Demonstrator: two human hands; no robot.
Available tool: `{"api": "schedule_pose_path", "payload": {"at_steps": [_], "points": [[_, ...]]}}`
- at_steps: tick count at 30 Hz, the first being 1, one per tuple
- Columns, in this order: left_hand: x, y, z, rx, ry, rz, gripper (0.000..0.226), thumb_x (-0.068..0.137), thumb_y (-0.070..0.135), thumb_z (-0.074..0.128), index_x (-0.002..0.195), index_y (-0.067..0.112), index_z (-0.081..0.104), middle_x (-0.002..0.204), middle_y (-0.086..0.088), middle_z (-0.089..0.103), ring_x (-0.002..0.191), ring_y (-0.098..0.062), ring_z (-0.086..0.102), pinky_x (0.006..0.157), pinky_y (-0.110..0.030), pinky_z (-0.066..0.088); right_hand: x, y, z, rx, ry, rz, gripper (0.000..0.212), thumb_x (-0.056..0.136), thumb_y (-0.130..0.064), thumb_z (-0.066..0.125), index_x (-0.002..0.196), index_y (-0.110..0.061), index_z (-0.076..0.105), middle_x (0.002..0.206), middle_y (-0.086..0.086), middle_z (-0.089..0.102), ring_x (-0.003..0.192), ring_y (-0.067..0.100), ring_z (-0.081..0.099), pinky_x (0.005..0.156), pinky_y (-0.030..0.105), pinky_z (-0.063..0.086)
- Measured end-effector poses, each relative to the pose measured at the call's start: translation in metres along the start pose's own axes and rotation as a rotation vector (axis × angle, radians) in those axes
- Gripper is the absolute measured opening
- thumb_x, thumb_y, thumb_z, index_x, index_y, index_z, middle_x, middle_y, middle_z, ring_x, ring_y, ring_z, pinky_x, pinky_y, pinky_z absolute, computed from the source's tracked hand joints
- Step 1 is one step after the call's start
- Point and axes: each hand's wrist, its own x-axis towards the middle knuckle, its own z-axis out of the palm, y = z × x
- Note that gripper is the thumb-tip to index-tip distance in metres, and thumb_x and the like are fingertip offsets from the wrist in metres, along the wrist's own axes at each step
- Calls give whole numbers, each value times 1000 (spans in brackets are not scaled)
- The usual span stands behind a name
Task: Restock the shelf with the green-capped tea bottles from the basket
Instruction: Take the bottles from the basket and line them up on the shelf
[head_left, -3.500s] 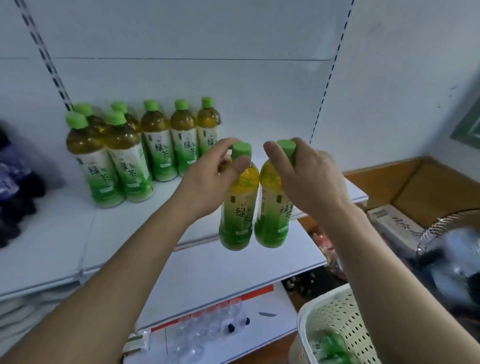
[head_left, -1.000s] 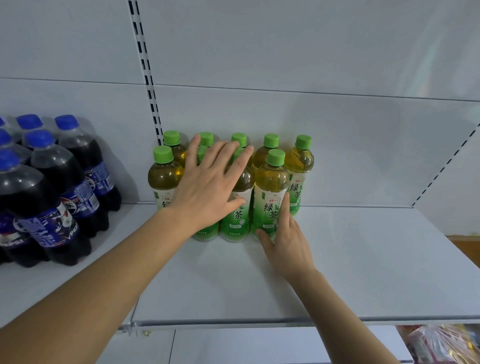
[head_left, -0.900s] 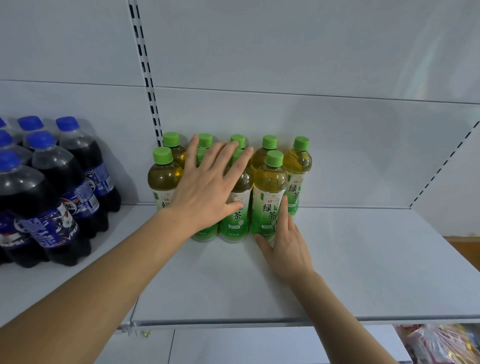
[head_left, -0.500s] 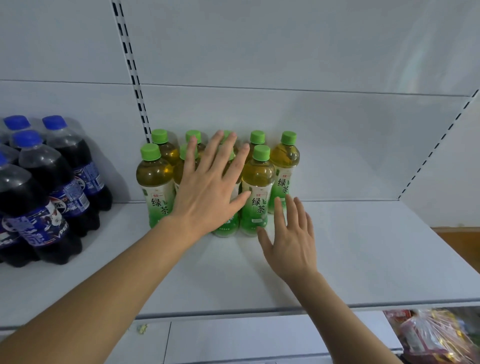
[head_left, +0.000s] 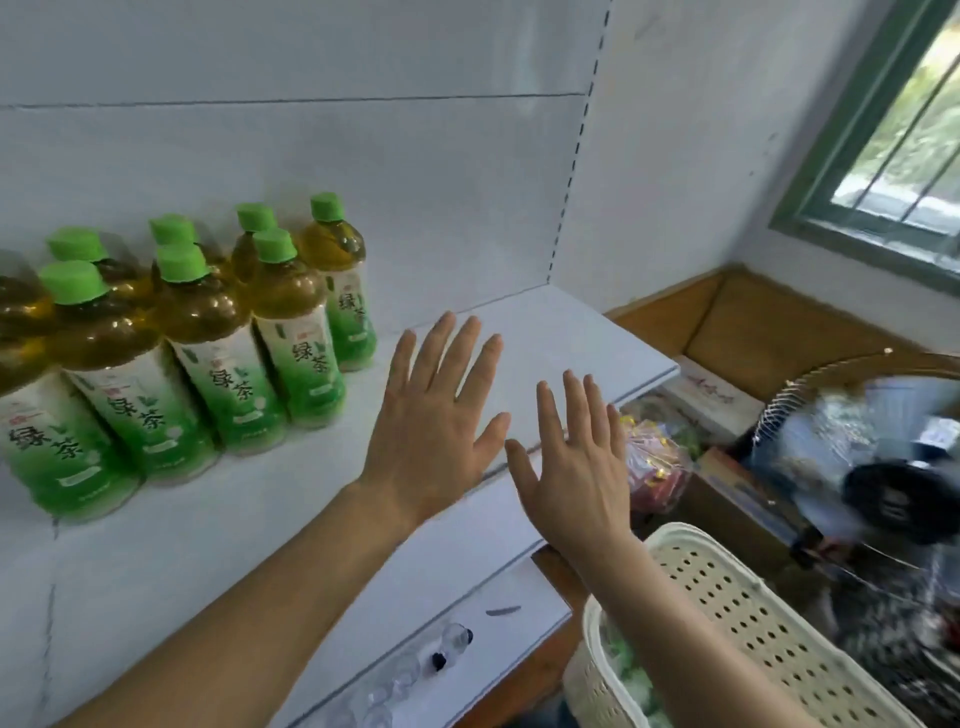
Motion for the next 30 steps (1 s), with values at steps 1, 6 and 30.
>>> {"api": "schedule_pose_path", "payload": {"at_steps": [1, 6, 30], "points": [[0, 16, 9, -38, -24, 27, 72, 107, 53, 46, 165, 12, 37, 173, -17, 32, 162, -39, 24, 128, -64, 22, -14, 14, -2, -17, 2, 43, 76, 111, -62, 33, 173, -18, 28, 183, 14, 14, 170, 35, 3, 136, 60, 10], [0, 102, 49, -225, -125, 168, 72, 104, 52, 47, 163, 11, 41, 171, -18, 36, 160, -39, 28, 128, -63, 23, -82, 92, -8, -102, -10, 272, 75, 108, -59, 43, 167, -13, 42, 177, 20, 31, 167, 41, 20, 131, 64, 24], [-98, 343, 303, -325, -1060, 324, 83, 106, 59, 43, 171, 20, 8, 175, -12, 22, 161, -33, 20, 132, -52, 17, -334, 302, 137, 28, -730, 913, 86, 108, -68, 29, 176, -24, 2, 184, 17, 5, 169, 38, 5, 134, 58, 9]]}}
